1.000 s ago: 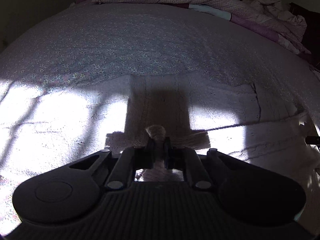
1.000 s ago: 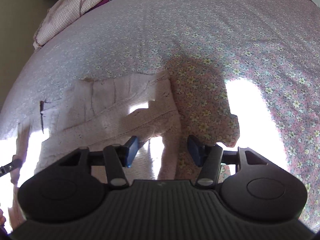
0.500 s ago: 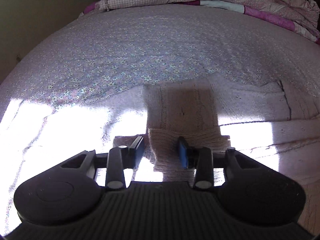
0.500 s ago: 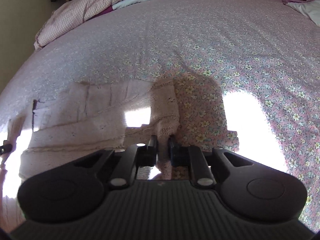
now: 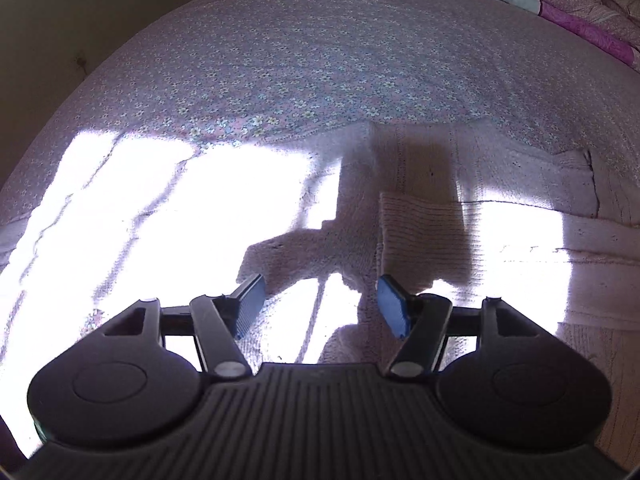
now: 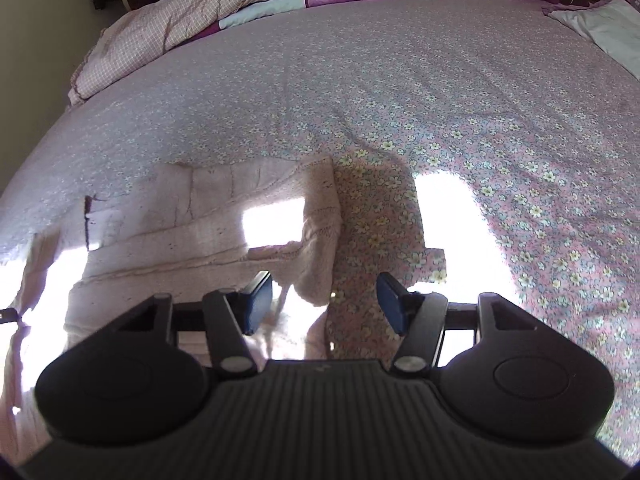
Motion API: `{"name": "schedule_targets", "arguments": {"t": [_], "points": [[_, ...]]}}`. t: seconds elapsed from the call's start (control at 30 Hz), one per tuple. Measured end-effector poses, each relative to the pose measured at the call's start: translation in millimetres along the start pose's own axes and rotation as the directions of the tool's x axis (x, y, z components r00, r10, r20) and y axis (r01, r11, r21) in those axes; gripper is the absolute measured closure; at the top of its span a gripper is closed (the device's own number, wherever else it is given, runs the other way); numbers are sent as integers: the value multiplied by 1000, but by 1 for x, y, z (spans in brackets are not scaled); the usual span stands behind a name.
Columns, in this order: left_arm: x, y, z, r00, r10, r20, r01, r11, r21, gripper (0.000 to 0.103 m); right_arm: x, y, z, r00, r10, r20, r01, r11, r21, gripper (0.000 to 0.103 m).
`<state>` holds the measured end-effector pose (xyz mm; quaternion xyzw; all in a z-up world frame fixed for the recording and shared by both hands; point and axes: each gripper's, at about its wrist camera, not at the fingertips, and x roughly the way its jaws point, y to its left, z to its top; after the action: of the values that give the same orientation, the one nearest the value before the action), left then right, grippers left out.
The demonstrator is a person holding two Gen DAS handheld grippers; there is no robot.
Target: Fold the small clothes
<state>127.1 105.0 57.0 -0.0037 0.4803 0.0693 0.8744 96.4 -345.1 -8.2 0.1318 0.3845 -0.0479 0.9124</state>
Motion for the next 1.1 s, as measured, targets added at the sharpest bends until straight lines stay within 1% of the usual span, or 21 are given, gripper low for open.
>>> {"name": "schedule_targets", "arguments": {"t": [0.23,0.43,0.57,0.67,0.77,0.87,0.97,1.03,1.1], "points": [[-24,31,-14,998,49,-26,-50,997,-63,33,-35,13,-17,999,52,-18,-52,999,6,43],[-44,72,-25,998,58,-26,-62,988,-140,33,-58,26,-36,989,123,-84,-122,992,22,43],[-50,102,-29,995,91,-34,-96,975,-201,33,-67,36,-53,987,125,-105,-126,992,-1,43],[-49,124,-35,994,102,-43,-110,958,-263,33,-69,39,-67,987,115,-116,-117,993,-7,43],[-45,152,-43,993,103,-64,-119,927,-356,32,-68,42,-78,987,96,-126,-100,995,-20,43],[-37,175,-49,993,93,-68,-114,882,-457,27,-66,42,-87,987,87,-138,-91,996,-24,43],[-25,198,-51,996,73,-51,-88,824,-560,26,-61,41,-93,984,80,-157,-83,996,-15,43],[-20,209,-52,998,55,-38,-67,786,-615,25,-57,40,-96,984,57,-169,-61,998,-20,43],[-13,222,-53,999,33,-26,-42,742,-669,24,-53,37,-98,983,34,-178,-39,999,-24,43]]}}
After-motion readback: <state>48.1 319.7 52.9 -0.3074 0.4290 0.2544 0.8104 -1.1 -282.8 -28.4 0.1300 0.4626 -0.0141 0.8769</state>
